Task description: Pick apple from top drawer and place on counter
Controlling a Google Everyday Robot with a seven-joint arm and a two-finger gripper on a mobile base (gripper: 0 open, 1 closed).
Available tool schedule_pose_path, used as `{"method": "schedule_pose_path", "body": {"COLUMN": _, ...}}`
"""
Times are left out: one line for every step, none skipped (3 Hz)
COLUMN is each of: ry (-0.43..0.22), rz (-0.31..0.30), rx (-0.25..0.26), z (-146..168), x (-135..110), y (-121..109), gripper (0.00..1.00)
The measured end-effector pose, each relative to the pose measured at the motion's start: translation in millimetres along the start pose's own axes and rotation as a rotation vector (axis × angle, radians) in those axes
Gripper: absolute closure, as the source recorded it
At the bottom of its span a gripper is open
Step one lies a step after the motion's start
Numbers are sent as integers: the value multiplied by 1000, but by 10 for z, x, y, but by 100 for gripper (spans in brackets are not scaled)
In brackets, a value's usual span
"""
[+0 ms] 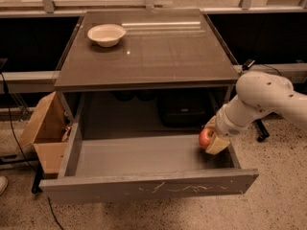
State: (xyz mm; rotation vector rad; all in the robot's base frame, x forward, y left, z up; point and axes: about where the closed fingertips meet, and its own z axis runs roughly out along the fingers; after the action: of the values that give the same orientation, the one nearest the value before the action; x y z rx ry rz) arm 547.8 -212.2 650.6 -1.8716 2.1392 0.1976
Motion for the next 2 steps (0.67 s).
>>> {"method": "schedule_pose_path", "body": {"ry": -28, "rz": -3, "rx": 19, "z": -363, "x": -160, "y": -45, "gripper": 100}}
{"method": "schedule_pose_path", "body": {"ry": -40, "rz": -20, "rx": 35, "z": -721, "x": -328, "y": -92, "gripper": 100}}
